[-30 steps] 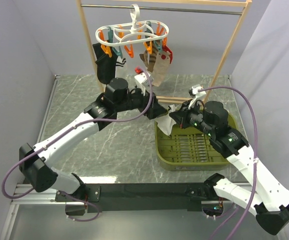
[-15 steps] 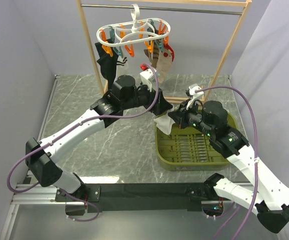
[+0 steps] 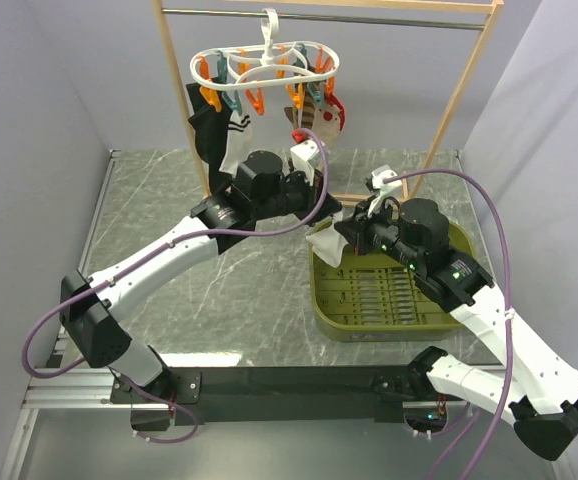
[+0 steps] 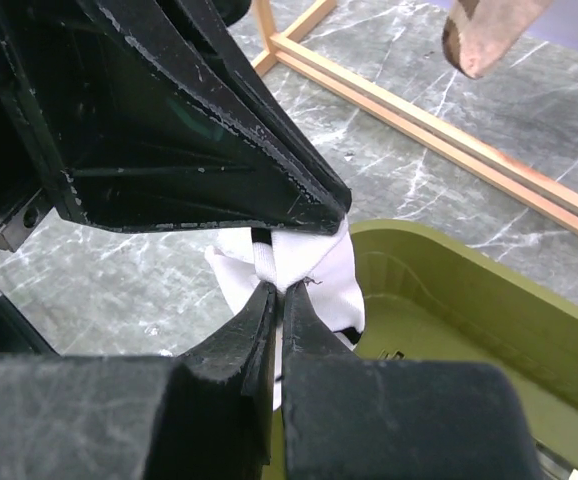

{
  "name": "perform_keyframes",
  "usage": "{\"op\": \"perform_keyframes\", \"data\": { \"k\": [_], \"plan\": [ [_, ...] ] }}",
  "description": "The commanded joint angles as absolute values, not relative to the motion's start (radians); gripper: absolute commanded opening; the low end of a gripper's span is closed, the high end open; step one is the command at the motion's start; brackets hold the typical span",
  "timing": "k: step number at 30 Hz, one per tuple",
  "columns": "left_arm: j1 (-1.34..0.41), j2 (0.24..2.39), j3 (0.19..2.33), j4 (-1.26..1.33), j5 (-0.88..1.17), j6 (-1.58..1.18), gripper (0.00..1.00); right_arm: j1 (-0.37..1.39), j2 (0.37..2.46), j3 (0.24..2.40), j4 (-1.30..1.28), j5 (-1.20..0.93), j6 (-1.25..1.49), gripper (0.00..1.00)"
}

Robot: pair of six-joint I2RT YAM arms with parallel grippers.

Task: Clip the socks to the hanger
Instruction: Pick up the sock from the bin.

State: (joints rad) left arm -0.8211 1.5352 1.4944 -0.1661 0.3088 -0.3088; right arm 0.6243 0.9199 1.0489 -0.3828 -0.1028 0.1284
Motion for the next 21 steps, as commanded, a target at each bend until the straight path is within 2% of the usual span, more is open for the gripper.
{"op": "perform_keyframes", "data": {
  "k": [1,4,5,6,7,8,9,13,18,21],
  "plan": [
    [-0.824,1.532,1.539,-0.147,0.255,-0.321,0.01,0.635,0.900,1.089,-0.368,-0.074,0.115,0.00],
    [-0.824,1.491,1.510,-0.097,0.215,-0.351,0.01,0.635,0.897,1.089,-0.373,-0.054,0.149,0.01],
    [-0.824,1.479,1.499,-0.077,0.201,-0.359,0.01,0.635,0.897,1.091,-0.380,-0.055,0.159,0.08],
    [-0.822,1.450,1.479,-0.057,0.175,-0.376,0.00,0.632,0.896,1.092,-0.399,-0.066,0.170,0.34],
    [-0.822,1.437,1.473,-0.043,0.167,-0.382,0.01,0.634,0.893,1.091,-0.406,-0.101,0.190,0.44],
    [-0.822,1.427,1.467,-0.020,0.161,-0.387,0.01,0.635,0.885,1.086,-0.410,-0.118,0.199,0.58],
    [-0.819,1.419,1.462,-0.014,0.161,-0.388,0.01,0.634,0.865,1.078,-0.411,-0.139,0.205,0.66],
    [-0.810,1.387,1.463,-0.020,0.213,-0.374,0.01,0.634,0.821,1.066,-0.436,-0.173,0.201,0.69],
    [-0.801,1.324,1.411,-0.023,0.238,-0.313,0.01,0.634,0.802,1.084,-0.434,-0.103,0.131,0.72],
    [-0.792,1.302,1.393,-0.026,0.238,-0.291,0.01,0.634,0.825,1.103,-0.382,-0.119,0.100,0.78]
  ]
}}
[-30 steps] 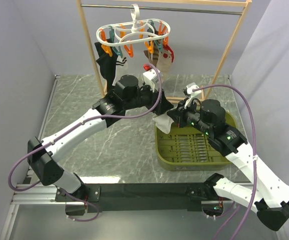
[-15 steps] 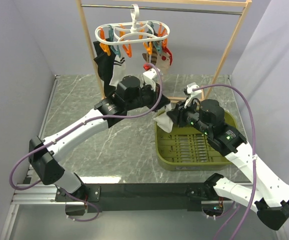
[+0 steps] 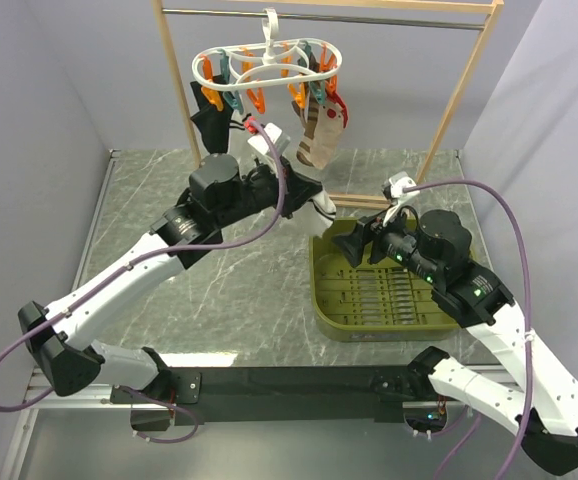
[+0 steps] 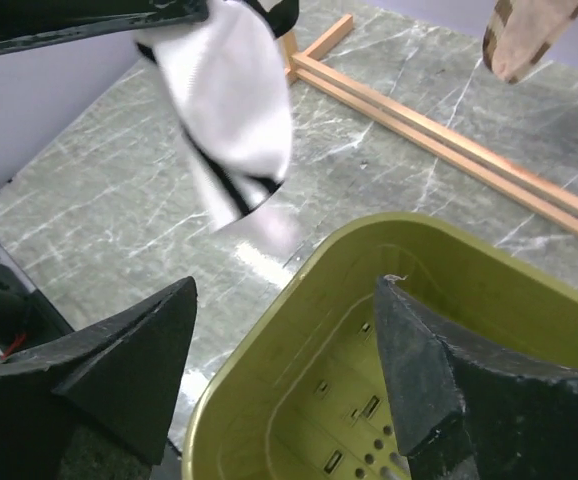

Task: Clip the socks to the hanger
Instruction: Pick up the sock from the bin.

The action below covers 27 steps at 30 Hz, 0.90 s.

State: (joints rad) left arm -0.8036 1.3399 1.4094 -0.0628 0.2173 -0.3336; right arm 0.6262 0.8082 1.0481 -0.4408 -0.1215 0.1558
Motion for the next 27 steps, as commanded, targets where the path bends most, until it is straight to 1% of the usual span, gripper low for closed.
{"op": "perform_keyframes", "data": {
  "k": [1,4,10,17,24,27],
  "plan": [
    [-0.788,1.302,1.397,-0.029,0.244,-0.291,0.01,0.632,0.836,1.109,-0.370,-0.129,0.094,0.78],
    [-0.782,1.296,1.408,-0.025,0.247,-0.307,0.01,0.632,0.883,1.126,-0.319,-0.193,0.077,0.81],
    [-0.775,1.247,1.367,0.020,0.229,-0.322,0.00,0.632,0.956,1.129,-0.235,-0.296,0.129,0.82],
    [-0.756,1.192,1.319,0.031,0.276,-0.311,0.01,0.634,0.945,1.066,-0.092,-0.324,0.210,0.82],
    [-0.735,1.157,1.295,0.060,0.319,-0.318,0.01,0.634,1.009,1.085,-0.052,-0.345,0.236,0.82],
    [-0.727,1.152,1.292,0.060,0.328,-0.322,0.01,0.634,1.025,1.091,-0.014,-0.377,0.248,0.80]
  ]
}}
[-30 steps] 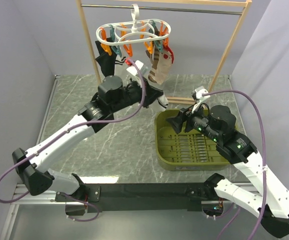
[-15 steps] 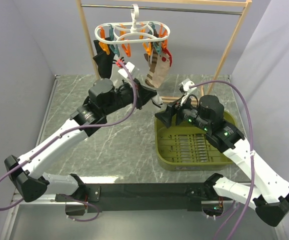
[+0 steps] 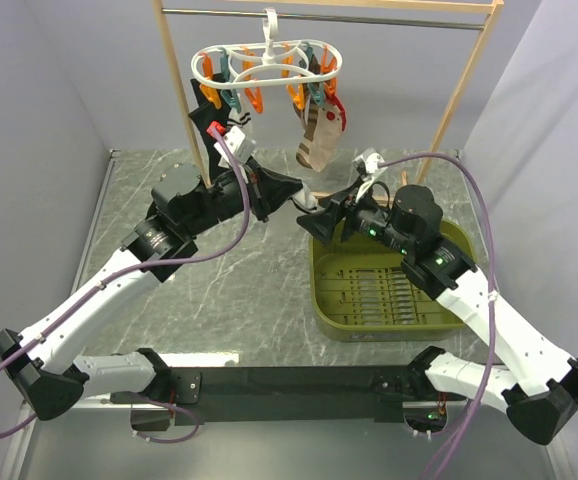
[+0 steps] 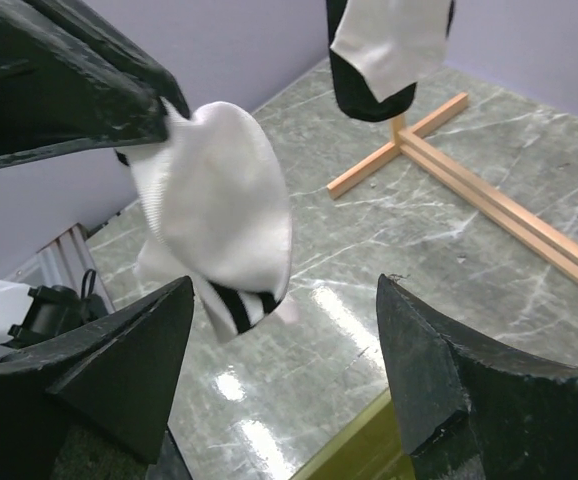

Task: Clip the socks to the hanger
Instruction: Pick up the sock from the bin, then open the clamp at the hanger.

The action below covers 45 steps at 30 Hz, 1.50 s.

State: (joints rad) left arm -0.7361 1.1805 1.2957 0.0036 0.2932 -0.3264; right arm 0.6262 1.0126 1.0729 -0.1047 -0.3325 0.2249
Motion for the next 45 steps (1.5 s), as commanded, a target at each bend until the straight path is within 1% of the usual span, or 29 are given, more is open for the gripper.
{"op": "perform_keyframes", "data": {
  "k": [1,2,5,6,8,9,10,12,15,16,19,20,21,23,24,25,27,29,34,38,41,45],
  "plan": [
    [-0.726,1.154,1.290,0.063,0.331,-0.325,0.01,0.634,1.031,1.092,-0.003,-0.382,0.253,0.79],
    [-0.724,1.155,1.290,0.064,0.337,-0.331,0.01,0.634,1.040,1.095,-0.002,-0.385,0.258,0.77],
    [-0.723,1.164,1.293,0.055,0.342,-0.334,0.01,0.635,1.061,1.111,0.032,-0.379,0.264,0.69],
    [-0.723,1.166,1.292,0.054,0.339,-0.334,0.00,0.637,1.065,1.114,0.038,-0.374,0.267,0.57],
    [-0.721,1.164,1.292,0.048,0.330,-0.331,0.01,0.637,1.065,1.112,0.054,-0.353,0.270,0.38],
    [-0.721,1.166,1.293,0.043,0.316,-0.331,0.01,0.637,1.063,1.112,0.054,-0.338,0.270,0.14],
    [-0.719,1.164,1.298,0.037,0.304,-0.328,0.01,0.638,1.063,1.112,0.051,-0.293,0.270,0.01],
    [-0.715,1.167,1.310,0.003,0.261,-0.334,0.02,0.637,1.058,1.108,0.035,-0.237,0.270,0.00],
    [-0.666,1.160,1.333,-0.052,0.121,-0.393,0.32,0.638,1.069,1.117,-0.021,-0.123,0.243,0.00],
    [-0.637,1.161,1.351,-0.066,0.109,-0.432,0.38,0.640,1.081,1.123,-0.035,-0.104,0.232,0.00],
    [-0.493,1.170,1.380,-0.091,0.224,-0.515,0.36,0.643,1.089,1.124,-0.031,-0.075,0.206,0.00],
    [-0.445,1.172,1.379,-0.078,0.280,-0.528,0.36,0.644,1.089,1.121,-0.002,-0.081,0.204,0.00],
    [-0.433,1.172,1.381,-0.069,0.285,-0.535,0.37,0.646,1.088,1.115,-0.002,-0.095,0.201,0.00],
    [-0.413,1.190,1.416,-0.110,0.250,-0.534,0.46,0.647,1.101,1.124,0.047,-0.101,0.198,0.00],
    [-0.408,1.198,1.430,-0.127,0.238,-0.534,0.56,0.649,1.109,1.134,0.045,-0.095,0.195,0.00],
    [-0.403,1.206,1.459,-0.158,0.230,-0.532,0.61,0.650,1.130,1.146,0.037,-0.088,0.193,0.00],
    [-0.391,1.232,1.486,-0.170,0.226,-0.523,0.64,0.653,1.150,1.183,0.008,-0.062,0.181,0.00],
    [-0.390,1.255,1.520,-0.172,0.225,-0.503,0.64,0.655,1.176,1.213,-0.023,-0.040,0.179,0.00],
    [-0.390,1.322,1.620,-0.190,0.169,-0.497,0.61,0.655,1.238,1.292,-0.101,-0.021,0.183,0.00],
    [-0.391,1.400,1.664,-0.192,0.138,-0.554,0.59,0.655,1.239,1.313,-0.103,-0.005,0.219,0.00],
    [-0.394,1.431,1.672,-0.192,0.084,-0.606,0.63,0.657,1.239,1.318,-0.106,-0.002,0.221,0.00],
    [-0.413,1.436,1.664,-0.163,0.023,-0.597,0.68,0.655,1.227,1.309,-0.104,-0.003,0.209,0.00]
  ]
}}
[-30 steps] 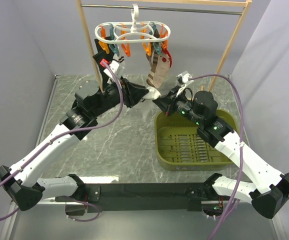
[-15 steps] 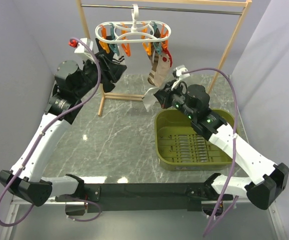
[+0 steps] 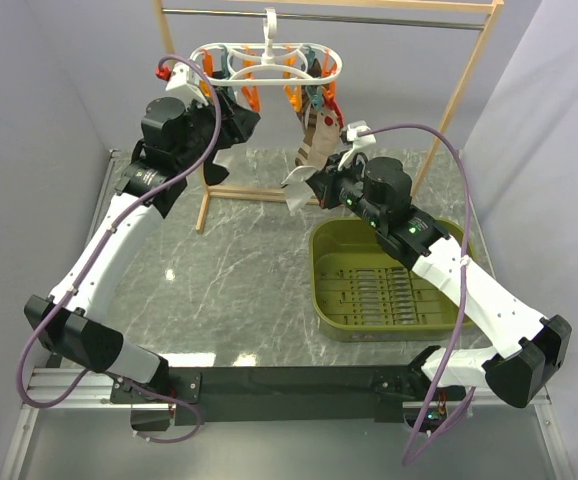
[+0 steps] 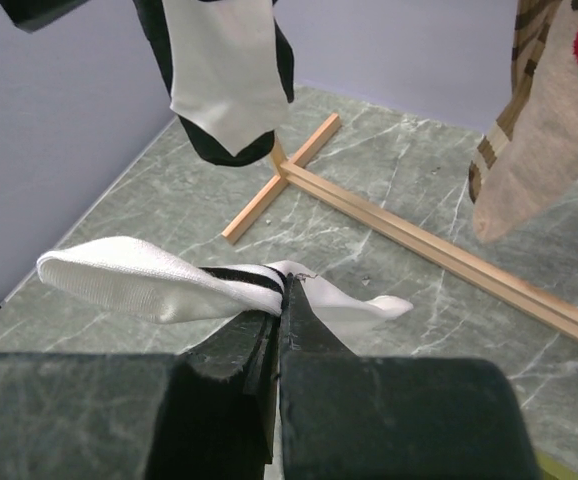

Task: Clip the socks to the hanger
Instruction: Open the clamp at the hanger.

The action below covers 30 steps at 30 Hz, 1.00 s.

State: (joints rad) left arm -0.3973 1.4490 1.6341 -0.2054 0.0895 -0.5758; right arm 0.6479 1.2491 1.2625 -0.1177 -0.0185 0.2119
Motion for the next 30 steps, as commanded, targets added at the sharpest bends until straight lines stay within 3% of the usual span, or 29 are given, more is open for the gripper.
{"op": "perform_keyframes", "data": {
  "k": [1,17,30],
  "plan": [
    [-0.414,1.436,1.661,-0.140,0.020,-0.585,0.69,0.655,1.223,1.305,-0.103,-0.003,0.206,0.00],
    [-0.417,1.496,1.664,-0.038,0.021,-0.512,0.72,0.655,1.218,1.293,-0.097,-0.002,0.189,0.00],
    [-0.417,1.534,1.669,0.060,0.051,-0.526,0.67,0.655,1.223,1.302,-0.110,-0.002,0.183,0.00]
  ]
}}
